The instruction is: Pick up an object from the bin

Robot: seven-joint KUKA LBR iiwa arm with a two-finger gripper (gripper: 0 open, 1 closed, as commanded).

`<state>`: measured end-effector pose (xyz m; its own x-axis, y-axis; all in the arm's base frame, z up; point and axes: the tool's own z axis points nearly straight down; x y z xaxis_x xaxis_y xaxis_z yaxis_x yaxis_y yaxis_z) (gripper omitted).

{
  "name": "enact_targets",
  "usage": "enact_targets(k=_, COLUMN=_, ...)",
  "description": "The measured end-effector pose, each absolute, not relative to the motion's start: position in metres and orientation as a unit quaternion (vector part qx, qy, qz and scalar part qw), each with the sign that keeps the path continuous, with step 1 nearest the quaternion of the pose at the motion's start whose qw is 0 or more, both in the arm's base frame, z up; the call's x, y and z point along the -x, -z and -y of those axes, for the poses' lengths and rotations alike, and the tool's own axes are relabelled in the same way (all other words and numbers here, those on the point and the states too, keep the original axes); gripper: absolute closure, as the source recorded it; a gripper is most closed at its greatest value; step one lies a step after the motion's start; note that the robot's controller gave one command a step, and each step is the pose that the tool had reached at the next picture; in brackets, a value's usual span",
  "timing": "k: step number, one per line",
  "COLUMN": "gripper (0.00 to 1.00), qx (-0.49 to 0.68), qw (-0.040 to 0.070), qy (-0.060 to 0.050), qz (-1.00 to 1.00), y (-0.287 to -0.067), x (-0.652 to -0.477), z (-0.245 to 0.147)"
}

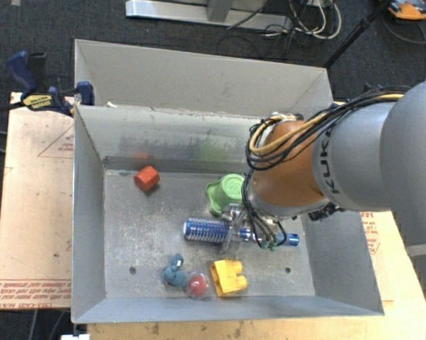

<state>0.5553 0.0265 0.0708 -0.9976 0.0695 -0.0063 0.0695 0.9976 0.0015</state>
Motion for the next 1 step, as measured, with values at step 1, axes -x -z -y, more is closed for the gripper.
enact_targets(k=1, gripper=1.00, qx=-0.016, qw=0.006, qy=0.000, qz=-1.000, y=-0.2280, x=-0.5743, z=-0.0269)
